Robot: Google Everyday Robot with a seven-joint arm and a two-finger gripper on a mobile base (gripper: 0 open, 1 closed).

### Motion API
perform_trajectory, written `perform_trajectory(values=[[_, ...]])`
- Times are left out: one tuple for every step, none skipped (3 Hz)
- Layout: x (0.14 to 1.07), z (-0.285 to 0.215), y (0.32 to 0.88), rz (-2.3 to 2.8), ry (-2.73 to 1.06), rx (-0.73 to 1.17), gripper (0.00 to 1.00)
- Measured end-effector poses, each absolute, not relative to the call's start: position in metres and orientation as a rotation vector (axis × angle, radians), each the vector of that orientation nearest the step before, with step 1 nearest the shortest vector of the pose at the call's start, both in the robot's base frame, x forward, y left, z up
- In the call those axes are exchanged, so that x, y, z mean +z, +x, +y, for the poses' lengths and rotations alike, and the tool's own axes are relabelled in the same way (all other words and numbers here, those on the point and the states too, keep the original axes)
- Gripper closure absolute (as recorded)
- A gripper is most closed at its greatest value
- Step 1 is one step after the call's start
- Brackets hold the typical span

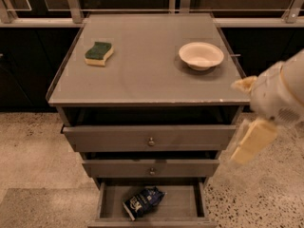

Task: Pick blue chip bag from bottom drawer and place on counter

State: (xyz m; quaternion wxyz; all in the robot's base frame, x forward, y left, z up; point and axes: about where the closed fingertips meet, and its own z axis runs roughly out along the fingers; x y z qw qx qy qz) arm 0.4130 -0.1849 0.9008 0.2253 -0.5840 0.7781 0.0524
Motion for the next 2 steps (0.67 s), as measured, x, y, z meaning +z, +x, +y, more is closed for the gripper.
perform_trajectory(values=[[0.817, -0.142, 0.394, 2.091, -1.504, 0.434, 0.00], [0.779, -0.121, 0.381, 2.092, -1.384, 0.582, 0.00]])
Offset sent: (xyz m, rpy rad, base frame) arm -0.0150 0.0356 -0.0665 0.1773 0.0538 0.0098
